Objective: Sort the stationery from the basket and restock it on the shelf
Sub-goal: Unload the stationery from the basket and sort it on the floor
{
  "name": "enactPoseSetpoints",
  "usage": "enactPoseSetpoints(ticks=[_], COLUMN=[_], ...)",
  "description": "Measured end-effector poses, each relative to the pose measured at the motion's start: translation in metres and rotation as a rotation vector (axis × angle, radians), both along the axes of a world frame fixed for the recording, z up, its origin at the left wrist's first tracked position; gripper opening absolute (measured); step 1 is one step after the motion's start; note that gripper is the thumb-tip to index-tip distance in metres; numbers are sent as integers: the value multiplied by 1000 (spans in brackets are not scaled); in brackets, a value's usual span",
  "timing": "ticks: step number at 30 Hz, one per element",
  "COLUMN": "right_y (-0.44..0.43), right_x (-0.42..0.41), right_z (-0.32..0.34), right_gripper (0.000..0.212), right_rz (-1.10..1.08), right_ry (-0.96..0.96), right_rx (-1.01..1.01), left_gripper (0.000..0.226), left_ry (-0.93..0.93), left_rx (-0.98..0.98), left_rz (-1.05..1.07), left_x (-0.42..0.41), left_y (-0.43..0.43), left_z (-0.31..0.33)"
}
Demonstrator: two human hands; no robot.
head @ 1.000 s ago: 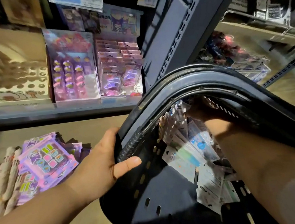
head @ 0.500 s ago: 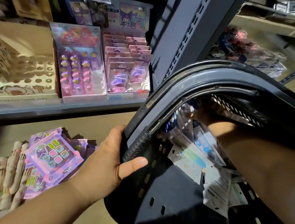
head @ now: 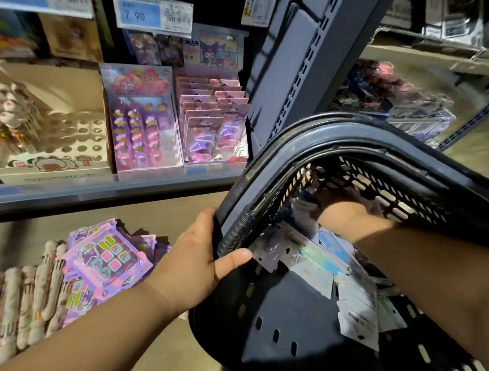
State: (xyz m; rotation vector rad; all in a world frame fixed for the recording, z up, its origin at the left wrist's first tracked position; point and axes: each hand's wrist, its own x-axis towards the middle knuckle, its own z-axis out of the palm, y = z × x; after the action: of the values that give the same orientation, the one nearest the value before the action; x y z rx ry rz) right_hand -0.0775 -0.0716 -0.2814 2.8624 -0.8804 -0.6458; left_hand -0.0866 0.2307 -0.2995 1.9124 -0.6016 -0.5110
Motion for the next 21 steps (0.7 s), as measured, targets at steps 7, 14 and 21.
enactPoseSetpoints(ticks=[7,14,21], right_y=[23,47,69], right_x=[-53,-107,-137], right_z=[47,97,134], right_gripper=[13,30,39], right_rz=[268,425,401], right_ry=[-85,-184,-307], right_rx=[-91,-103,-72], left_gripper=[70,75,87], left_ry=[-96,-102,-102], left_rx=[123,254,351], left_rz=[60,51,4], left_x=[-4,-15,-34], left_y=[-5,-1,0], left_z=[21,38,70])
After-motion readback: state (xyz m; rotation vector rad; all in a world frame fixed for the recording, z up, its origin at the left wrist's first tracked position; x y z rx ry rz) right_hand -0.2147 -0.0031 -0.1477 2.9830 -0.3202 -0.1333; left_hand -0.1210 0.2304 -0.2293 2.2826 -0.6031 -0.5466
